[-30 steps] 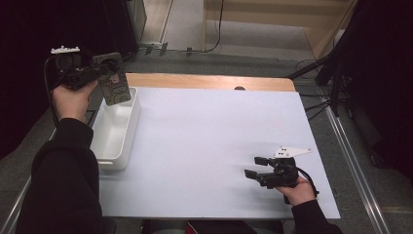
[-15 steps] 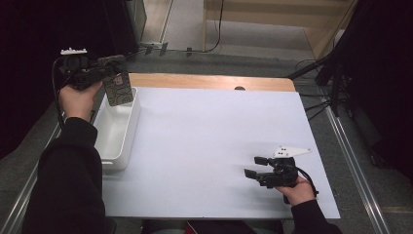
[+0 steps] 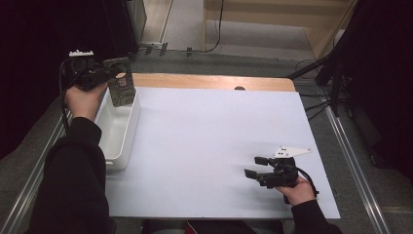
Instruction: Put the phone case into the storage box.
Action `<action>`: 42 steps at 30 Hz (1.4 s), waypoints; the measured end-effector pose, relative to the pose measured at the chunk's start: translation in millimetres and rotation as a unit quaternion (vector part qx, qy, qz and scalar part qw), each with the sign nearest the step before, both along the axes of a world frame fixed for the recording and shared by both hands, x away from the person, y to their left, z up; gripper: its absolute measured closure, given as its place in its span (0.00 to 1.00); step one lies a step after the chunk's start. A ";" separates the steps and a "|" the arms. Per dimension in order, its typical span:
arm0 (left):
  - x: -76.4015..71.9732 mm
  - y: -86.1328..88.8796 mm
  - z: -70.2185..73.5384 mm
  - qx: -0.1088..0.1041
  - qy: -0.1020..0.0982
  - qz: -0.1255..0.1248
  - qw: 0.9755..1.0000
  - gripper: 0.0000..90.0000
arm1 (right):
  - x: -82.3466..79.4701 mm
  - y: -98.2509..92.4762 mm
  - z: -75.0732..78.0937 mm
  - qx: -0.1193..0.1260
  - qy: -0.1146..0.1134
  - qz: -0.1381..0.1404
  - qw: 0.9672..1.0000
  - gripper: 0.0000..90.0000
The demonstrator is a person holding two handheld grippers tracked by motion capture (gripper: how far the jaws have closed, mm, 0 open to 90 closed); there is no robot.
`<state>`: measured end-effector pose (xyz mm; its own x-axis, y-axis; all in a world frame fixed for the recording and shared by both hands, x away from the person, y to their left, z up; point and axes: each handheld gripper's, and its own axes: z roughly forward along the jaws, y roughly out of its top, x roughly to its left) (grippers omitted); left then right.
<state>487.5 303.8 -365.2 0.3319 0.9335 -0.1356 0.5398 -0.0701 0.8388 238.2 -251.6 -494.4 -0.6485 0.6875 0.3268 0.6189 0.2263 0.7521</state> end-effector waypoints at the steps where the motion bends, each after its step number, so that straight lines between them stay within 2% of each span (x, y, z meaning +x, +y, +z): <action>1: 0.7 -0.5 -1.3 0.002 0.001 -0.001 1.000 0.81 | -0.1 -0.4 0.2 0.001 0.000 0.000 1.000 0.29; 13: 2.1 -2.2 -17.8 0.007 0.000 0.000 1.000 0.81 | 0.3 0.0 -0.2 0.002 -0.001 0.002 1.000 0.29; 17: 3.0 -1.3 -21.5 0.004 -0.008 0.001 1.000 0.81 | 0.6 0.5 -0.7 0.001 -0.001 0.003 1.000 0.29; 26: 5.3 2.2 -31.7 0.000 -0.002 0.002 1.000 0.80 | 0.6 0.2 -0.4 0.002 -0.001 0.000 1.000 0.29; 29: 6.0 2.8 -35.3 0.006 0.001 0.002 1.000 0.80 | 0.7 -1.5 -0.1 0.003 -0.003 -0.002 1.000 0.29; 34: 6.9 5.3 -38.8 -0.002 0.009 0.005 1.000 0.80 | 0.4 -0.1 0.0 0.003 -0.002 0.000 1.000 0.29; 42: 6.9 5.7 -42.6 0.003 0.013 0.010 1.000 0.79 | 0.5 -2.1 1.1 0.005 -0.005 -0.007 1.000 0.29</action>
